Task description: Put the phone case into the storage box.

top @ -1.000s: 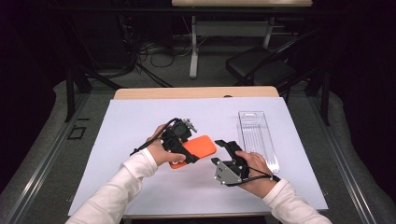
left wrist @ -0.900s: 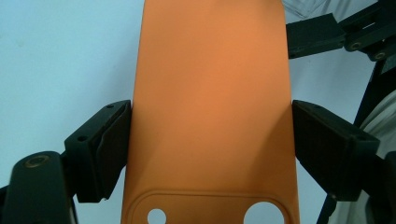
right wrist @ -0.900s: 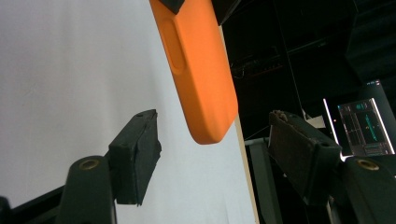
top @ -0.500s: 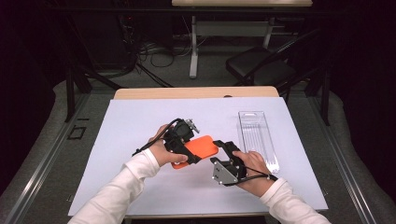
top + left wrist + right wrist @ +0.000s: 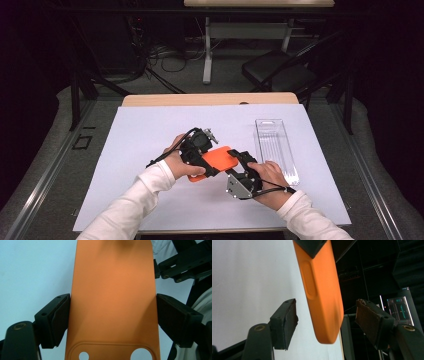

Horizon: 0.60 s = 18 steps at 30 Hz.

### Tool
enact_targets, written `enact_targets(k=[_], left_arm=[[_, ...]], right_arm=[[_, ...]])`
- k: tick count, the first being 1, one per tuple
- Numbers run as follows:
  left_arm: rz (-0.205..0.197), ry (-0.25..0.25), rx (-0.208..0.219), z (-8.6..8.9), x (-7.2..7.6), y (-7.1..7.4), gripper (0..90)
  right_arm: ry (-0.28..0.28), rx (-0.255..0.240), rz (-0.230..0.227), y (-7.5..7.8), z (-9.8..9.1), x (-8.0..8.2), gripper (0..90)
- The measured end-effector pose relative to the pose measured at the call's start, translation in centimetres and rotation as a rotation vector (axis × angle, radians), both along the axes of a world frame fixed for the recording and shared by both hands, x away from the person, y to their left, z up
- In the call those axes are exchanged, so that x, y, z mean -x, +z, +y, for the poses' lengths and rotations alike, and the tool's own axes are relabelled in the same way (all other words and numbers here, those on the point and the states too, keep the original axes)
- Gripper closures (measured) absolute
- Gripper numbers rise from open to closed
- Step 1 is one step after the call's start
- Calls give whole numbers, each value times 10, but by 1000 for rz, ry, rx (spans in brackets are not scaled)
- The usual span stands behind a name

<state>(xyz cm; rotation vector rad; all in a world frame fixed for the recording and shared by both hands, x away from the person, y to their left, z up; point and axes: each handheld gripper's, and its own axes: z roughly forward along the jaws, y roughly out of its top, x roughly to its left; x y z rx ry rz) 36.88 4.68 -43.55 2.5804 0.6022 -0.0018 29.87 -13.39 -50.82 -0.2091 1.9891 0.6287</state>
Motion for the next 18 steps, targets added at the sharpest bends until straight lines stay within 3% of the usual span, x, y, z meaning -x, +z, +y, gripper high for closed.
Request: enact_targets(k=[6, 13, 16, 18], left_arm=[[1, -22, -6, -6, 1, 1, 163], [9, -23, 1, -11, 2, -1, 163], [13, -23, 1, -13, 2, -1, 163], [10, -26, -1, -14, 2, -1, 163]], right_arm=[[2, 17, -21, -4, 0, -1, 406], [-13, 59, -86, -3, 0, -2, 429], [-22, 34, -68, -5, 0, -2, 434], [-23, 60, -92, -5, 0, -2, 429]])
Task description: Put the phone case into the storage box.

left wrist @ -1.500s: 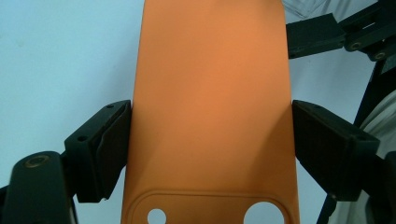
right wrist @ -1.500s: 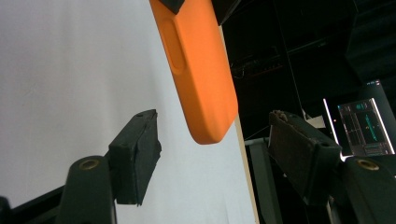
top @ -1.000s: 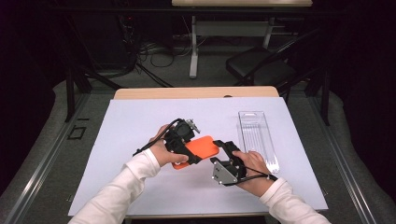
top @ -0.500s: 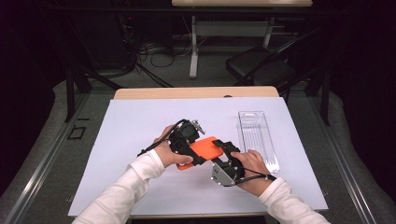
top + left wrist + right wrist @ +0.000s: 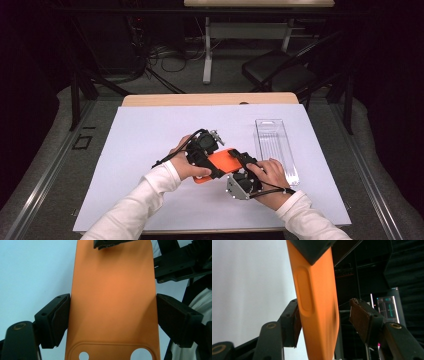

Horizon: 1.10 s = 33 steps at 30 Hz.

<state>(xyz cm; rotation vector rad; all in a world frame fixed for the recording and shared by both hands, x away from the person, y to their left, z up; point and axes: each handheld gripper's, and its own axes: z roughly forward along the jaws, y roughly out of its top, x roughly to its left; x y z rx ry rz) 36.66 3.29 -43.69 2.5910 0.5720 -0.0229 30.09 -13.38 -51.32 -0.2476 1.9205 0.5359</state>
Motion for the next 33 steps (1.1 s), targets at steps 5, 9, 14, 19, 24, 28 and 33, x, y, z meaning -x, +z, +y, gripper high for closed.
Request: enact_targets(k=[5, 9, 14, 19, 24, 28, 33], left_arm=[[1, -8, -1, -2, 1, 0, 163], [6, -10, -1, -4, 1, 0, 163], [8, -20, 1, -6, 2, -1, 163], [10, -24, 2, -7, 3, -2, 163], [16, -27, -2, -8, 3, -2, 163], [21, -29, -1, -8, 2, -3, 163], [29, -23, 3, -6, 1, -3, 163]], right_arm=[[11, 12, -26, -2, 1, 1, 431], [19, 37, -33, -3, 2, 1, 441], [16, 72, -37, -6, 3, 2, 493], [13, 75, -37, -9, 4, 2, 503], [3, 75, -51, -10, 3, 2, 522], [-1, 79, -61, -11, 5, 1, 542], [-5, 95, -83, -12, 6, 1, 594]])
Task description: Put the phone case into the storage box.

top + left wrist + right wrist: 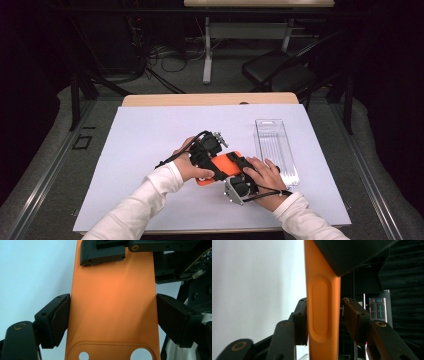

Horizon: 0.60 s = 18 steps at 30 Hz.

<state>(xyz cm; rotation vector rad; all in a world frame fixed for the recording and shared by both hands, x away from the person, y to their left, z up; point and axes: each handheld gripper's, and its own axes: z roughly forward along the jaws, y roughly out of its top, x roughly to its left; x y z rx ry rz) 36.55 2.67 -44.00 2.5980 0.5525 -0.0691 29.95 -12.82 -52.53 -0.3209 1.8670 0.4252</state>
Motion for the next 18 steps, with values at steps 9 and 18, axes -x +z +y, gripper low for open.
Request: enact_targets(k=[9, 18], left_arm=[[3, 7, -4, 2, 0, 0, 163], [12, 14, 13, 3, -1, -1, 163]], right_arm=[[-13, 2, -39, 0, 1, 1, 689], [-11, 4, -52, -1, 1, 0, 745]])
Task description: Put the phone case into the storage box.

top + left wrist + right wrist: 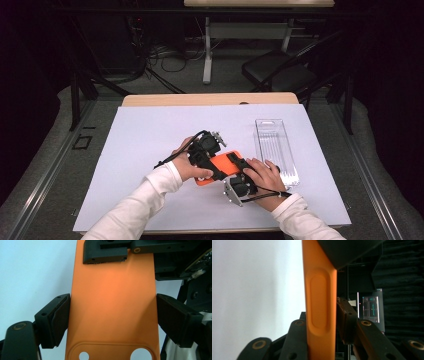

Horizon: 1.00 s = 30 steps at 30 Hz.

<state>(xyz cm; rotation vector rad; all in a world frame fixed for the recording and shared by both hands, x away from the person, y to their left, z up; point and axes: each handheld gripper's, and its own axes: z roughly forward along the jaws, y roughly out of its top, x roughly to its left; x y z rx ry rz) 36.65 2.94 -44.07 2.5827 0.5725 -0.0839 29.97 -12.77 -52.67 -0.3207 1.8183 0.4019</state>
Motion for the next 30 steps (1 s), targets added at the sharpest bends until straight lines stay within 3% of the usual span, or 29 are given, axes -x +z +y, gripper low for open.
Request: enact_targets(k=[10, 27, 30], left_arm=[[24, 18, 17, 1, -2, 0, 163], [89, 32, 48, 4, -6, -5, 161], [86, 33, 50, 4, -6, -4, 161]], right_arm=[[-10, -5, -42, 0, -1, 1, 796], [-3, -8, -63, -6, -1, 2, 874], [-2, -7, -69, -6, -1, 2, 876]])
